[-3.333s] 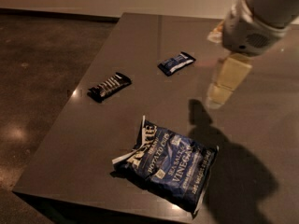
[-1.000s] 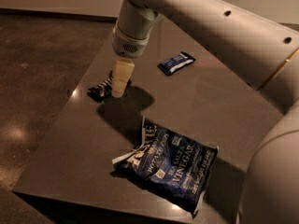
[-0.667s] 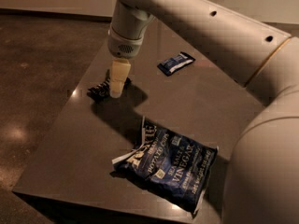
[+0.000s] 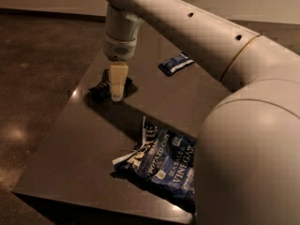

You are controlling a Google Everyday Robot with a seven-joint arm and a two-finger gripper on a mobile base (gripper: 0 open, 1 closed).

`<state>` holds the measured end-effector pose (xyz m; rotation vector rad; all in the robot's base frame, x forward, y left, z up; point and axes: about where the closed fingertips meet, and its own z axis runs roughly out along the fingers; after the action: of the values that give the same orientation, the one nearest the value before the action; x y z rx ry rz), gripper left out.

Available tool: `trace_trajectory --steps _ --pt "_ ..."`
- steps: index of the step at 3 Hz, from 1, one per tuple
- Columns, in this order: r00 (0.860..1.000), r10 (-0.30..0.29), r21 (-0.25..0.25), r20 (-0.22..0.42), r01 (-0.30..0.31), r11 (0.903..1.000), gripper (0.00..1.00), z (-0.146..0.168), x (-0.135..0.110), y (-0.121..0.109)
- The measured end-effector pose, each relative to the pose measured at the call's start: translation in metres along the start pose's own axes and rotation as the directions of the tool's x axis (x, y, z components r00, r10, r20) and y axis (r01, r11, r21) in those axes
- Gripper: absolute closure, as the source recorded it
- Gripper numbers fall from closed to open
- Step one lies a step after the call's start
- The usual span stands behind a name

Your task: Move rxbar chocolate near rxbar blueberry

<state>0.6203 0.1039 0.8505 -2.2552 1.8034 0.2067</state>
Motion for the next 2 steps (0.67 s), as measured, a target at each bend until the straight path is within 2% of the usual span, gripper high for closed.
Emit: trace_trajectory --steps 1,2 --pt "0.999 -0.035 -0.047 -0.022 0.034 0.9983 0.0 0.0118 -0.0007 0.003" --pt "0.998 -0.048 -0.073 -0.04 0.045 0.9964 0.26 0.0195 0.0055 0.005"
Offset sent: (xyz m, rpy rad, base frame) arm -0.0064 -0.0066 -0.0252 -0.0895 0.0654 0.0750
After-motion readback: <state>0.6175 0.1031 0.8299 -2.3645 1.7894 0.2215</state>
